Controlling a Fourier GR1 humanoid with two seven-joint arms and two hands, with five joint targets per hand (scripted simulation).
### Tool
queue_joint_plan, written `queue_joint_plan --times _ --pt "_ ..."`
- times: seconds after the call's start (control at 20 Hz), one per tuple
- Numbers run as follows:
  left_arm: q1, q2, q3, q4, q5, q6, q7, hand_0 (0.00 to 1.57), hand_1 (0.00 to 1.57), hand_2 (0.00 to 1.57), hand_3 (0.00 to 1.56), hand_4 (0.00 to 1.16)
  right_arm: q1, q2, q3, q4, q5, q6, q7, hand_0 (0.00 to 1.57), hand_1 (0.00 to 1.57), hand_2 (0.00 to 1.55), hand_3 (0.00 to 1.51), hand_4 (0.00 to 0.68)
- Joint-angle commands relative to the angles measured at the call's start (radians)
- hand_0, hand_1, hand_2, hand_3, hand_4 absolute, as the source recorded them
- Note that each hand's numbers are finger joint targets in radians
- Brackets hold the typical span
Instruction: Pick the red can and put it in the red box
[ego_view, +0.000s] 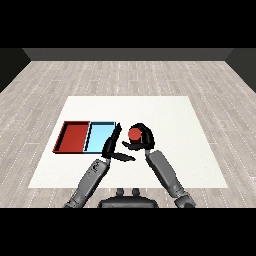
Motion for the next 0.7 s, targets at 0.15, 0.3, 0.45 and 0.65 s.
queue_joint_plan --times 0.15,0.3,0.45,0.65 --pt "-0.108 0.000 -0.035 0.163 0.053 0.074 -0.056 0.00 0.00 0.00 0.00 0.00 -0.012 0.000 0.059 -0.021 -0.022 -0.045 0.027 1.41 1.41 1.43 1.40 0.617" --pt "-0.027 0.009 -0.022 0.032 -0.022 0.040 0.056 0.00 0.00 0.00 0.00 0.00 -0.001 0.000 0.108 0.004 -0.068 -0.043 -0.059 1.43 1.43 1.43 1.40 0.626" --pt "-0.093 0.000 -0.035 0.125 0.011 0.035 -0.007 0.00 0.00 0.00 0.00 0.00 -0.106 0.000 0.127 0.023 -0.079 -0.098 -0.020 1.43 1.43 1.44 1.40 0.601" --pt "-0.129 0.000 -0.131 0.145 0.065 0.163 0.001 0.00 0.00 0.00 0.00 0.00 -0.052 0.000 0.145 -0.045 -0.069 -0.100 0.011 1.45 1.45 1.43 1.38 0.614"
